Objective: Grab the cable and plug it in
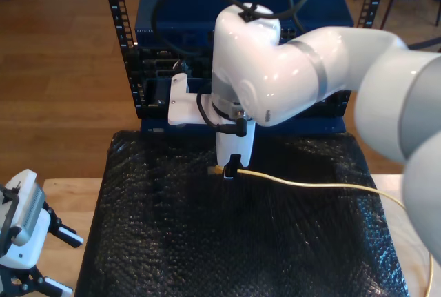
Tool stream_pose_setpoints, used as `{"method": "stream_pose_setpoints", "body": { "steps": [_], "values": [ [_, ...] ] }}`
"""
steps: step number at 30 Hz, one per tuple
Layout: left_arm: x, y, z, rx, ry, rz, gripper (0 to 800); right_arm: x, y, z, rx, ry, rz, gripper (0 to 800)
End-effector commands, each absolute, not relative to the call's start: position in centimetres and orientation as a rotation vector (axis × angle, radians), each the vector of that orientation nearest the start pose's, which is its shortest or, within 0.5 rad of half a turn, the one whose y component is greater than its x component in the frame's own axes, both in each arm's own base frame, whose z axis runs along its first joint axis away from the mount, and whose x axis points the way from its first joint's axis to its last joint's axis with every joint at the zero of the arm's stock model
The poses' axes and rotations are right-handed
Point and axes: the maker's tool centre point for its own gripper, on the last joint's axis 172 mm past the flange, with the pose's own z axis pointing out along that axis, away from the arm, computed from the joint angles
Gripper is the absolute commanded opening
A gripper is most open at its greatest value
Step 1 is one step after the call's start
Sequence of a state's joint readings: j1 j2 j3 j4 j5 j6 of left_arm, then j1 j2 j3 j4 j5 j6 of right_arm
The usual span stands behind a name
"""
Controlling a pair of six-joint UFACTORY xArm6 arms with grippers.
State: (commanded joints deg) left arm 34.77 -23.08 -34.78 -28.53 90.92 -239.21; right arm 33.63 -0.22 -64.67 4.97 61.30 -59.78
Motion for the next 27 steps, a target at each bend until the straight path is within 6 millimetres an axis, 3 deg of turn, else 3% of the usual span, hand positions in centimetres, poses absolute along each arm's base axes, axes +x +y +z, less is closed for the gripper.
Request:
{"method": "stream_pose_setpoints", "body": {
  "steps": [6,13,19,27],
  "values": [
    [26.0,-2.2,21.7,1.852,-1.537,0.502,800,39.6,25.9,22.8,2.436,2.286,0.254,3],
    [27.2,-4.8,23.3,1.835,-1.57,0.444,800,38.4,23.6,24.9,2.495,2.293,0.258,3],
    [28.2,-7.9,24.7,1.802,-1.583,0.45,800,38.2,23.8,28.5,2.483,2.284,0.388,2],
    [29.1,-10.1,26.3,1.772,-1.645,0.428,800,38.0,22.7,32.8,2.472,2.243,0.519,3]
  ]
}}
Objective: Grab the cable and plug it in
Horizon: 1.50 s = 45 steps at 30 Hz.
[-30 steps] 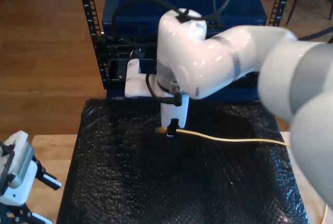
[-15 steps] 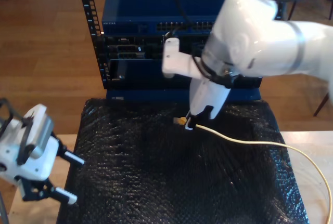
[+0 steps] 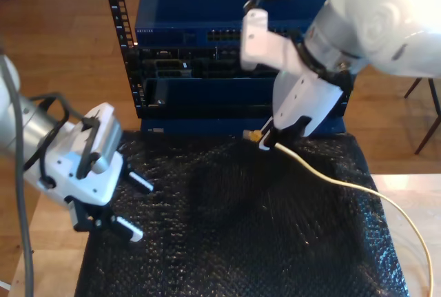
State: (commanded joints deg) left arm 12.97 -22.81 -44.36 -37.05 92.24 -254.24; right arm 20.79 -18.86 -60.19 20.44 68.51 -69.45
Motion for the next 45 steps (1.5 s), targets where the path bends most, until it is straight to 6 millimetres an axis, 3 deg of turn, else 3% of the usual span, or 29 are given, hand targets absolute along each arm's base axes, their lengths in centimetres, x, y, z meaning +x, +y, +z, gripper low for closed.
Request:
{"method": "stream_pose_setpoints", "body": {
  "steps": [8,14,19,30,34,45],
  "values": [
    [30.3,-12.1,27.0,1.774,-1.689,0.43,800,38.9,19.8,36.3,-2.166,-1.915,-0.575,3],
    [31.5,-13.3,27.9,1.772,-1.686,0.445,800,38.7,19.2,37.8,-2.168,-1.887,-0.58,3],
    [33.2,-14.6,29.8,1.744,-1.672,0.516,800,38.5,18.5,38.7,-2.173,-1.858,-0.576,3],
    [34.5,-16.1,31.8,1.71,-1.678,0.572,800,38.0,17.3,38.3,-2.187,-1.828,-0.526,3],
    [35.4,-16.9,33.7,1.686,-1.672,0.64,800,37.9,17.4,38.1,-2.184,-1.826,-0.519,3],
    [37.2,-18.6,35.8,1.644,-1.614,0.719,800,37.6,18.1,37.9,-2.165,-1.812,-0.517,3]
  ]
}}
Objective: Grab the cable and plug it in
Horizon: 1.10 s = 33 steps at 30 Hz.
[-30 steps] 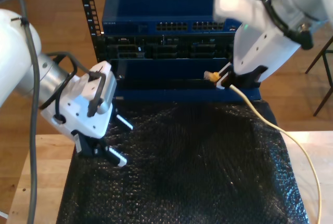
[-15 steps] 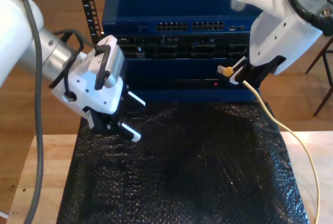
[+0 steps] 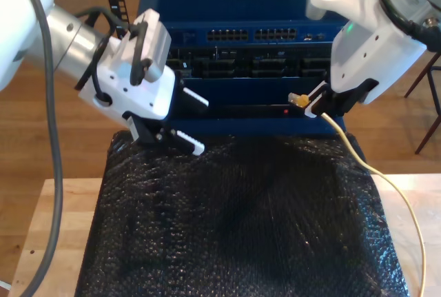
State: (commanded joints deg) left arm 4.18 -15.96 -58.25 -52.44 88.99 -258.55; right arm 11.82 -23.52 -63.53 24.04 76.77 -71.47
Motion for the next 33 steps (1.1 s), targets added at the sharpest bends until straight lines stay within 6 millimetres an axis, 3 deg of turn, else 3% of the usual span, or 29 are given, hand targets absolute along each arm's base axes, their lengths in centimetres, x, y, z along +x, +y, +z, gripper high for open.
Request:
{"method": "stream_pose_setpoints", "body": {
  "steps": [7,22,33],
  "values": [
    [36.4,-20.5,36.0,1.596,-1.636,0.707,800,37.0,19.1,37.4,-2.136,-1.815,-0.501,3],
    [36.9,-22.3,36.3,1.586,-1.682,0.73,800,36.2,21.9,37.3,-2.065,-1.874,-0.493,3],
    [37.0,-23.5,37.2,1.559,-1.659,0.767,800,36.9,23.2,36.7,-2.045,-1.892,-0.482,3]
  ]
}}
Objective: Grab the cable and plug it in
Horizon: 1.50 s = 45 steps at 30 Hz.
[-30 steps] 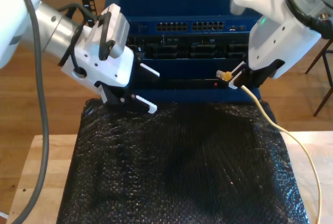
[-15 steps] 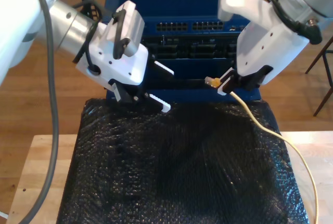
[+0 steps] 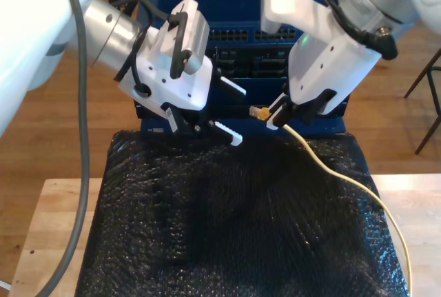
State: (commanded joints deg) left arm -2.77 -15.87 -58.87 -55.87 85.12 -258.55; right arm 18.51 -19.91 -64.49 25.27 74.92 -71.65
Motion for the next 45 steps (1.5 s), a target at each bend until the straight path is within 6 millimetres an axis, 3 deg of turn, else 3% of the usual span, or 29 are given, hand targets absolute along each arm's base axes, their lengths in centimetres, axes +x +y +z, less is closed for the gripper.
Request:
{"method": "stream_pose_setpoints", "body": {
  "steps": [15,22,32,38,45],
  "values": [
    [36.9,-23.5,37.2,1.554,-1.653,0.765,798,37.4,24.0,37.5,-2.027,-1.884,-0.504,3],
    [37.1,-24.4,38.9,1.52,-1.607,0.819,798,37.3,24.3,37.5,-2.02,-1.876,-0.507,3],
    [37.1,-24.3,38.9,1.522,-1.605,0.818,795,37.3,24.3,37.7,-2.021,-1.876,-0.513,3],
    [37.1,-24.3,38.8,1.521,-1.599,0.817,740,37.3,24.3,37.6,-2.021,-1.876,-0.511,3],
    [37.0,-24.3,38.9,1.517,-1.602,0.817,617,37.4,24.2,37.6,-2.023,-1.874,-0.511,3]
  ]
}}
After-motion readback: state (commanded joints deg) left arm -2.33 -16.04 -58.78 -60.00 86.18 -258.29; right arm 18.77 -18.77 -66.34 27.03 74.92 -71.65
